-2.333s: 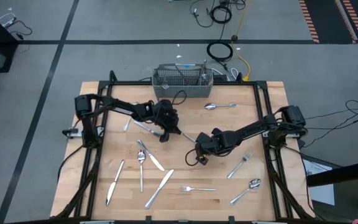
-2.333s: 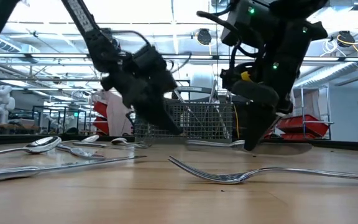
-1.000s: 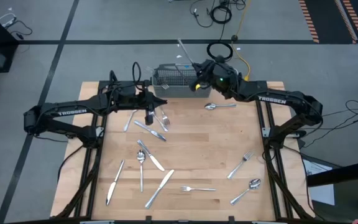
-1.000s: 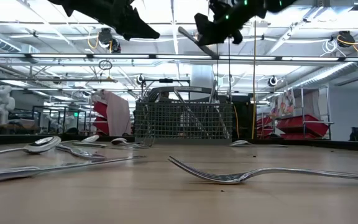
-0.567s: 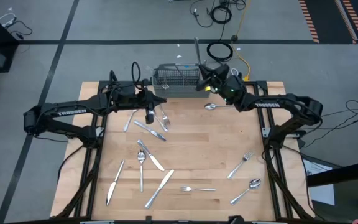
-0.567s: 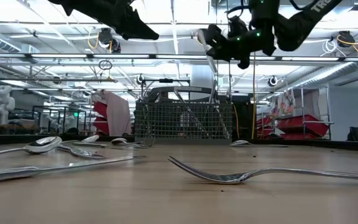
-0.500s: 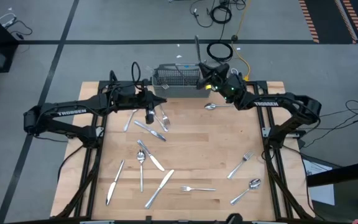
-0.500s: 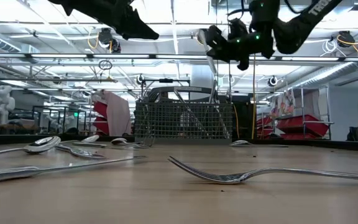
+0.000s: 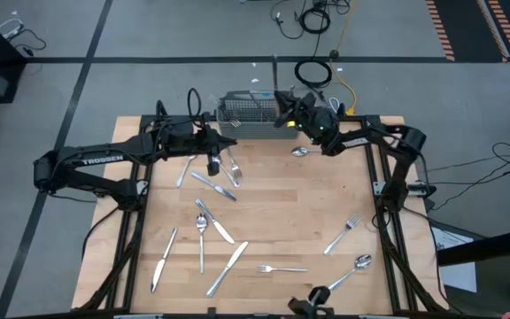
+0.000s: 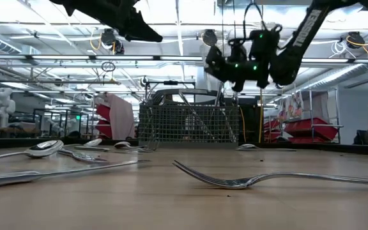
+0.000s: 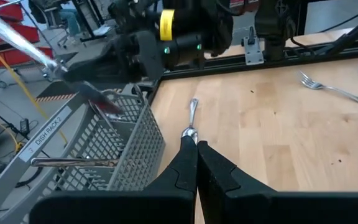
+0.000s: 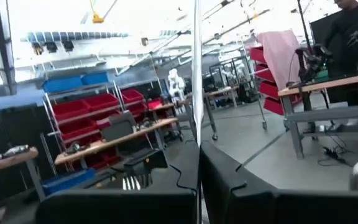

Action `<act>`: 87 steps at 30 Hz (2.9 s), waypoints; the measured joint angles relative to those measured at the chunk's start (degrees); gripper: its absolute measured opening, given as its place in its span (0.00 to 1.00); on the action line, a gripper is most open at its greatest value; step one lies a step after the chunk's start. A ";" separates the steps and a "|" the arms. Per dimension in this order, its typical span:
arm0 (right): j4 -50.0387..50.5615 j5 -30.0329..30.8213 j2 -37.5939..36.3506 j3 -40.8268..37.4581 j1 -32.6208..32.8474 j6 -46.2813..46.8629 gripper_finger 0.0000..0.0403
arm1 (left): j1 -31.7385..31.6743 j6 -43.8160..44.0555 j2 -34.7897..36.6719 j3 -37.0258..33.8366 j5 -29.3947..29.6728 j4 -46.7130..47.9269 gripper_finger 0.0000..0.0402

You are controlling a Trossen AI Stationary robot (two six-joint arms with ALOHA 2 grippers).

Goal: Sort silverware
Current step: Put the silver table knife into the silverware organizer

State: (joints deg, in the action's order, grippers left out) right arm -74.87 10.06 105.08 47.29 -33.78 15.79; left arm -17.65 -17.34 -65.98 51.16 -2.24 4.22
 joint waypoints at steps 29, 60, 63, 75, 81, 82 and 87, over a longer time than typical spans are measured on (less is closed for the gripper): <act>2.84 -1.93 6.75 3.41 1.05 -3.19 0.00 | 0.00 -0.03 0.00 0.00 1.48 4.07 0.02; 4.07 -0.68 6.66 2.88 -0.12 -7.87 0.00 | 0.00 -0.02 0.00 0.00 1.48 4.05 0.02; 4.26 -0.78 6.66 2.88 -0.28 -7.96 0.00 | -0.01 0.10 0.00 0.00 1.48 4.05 0.02; 7.24 -0.80 6.66 2.97 -0.27 -8.37 0.00 | 0.00 0.16 0.00 0.00 1.48 4.07 0.02; 7.37 -0.85 6.66 2.97 -0.26 -8.00 0.02 | -0.01 0.33 0.00 0.00 1.48 4.07 0.02; 7.39 -0.85 6.64 2.97 -0.26 -7.76 0.03 | -0.01 0.33 0.00 0.00 1.48 4.06 0.02; 7.74 -0.85 6.57 2.99 -0.26 -7.24 0.11 | -0.02 0.31 0.00 0.00 1.48 4.06 0.02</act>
State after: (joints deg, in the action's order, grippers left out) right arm -67.13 9.21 111.66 50.28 -34.04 8.56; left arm -17.67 -17.04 -65.98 51.16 -0.75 8.27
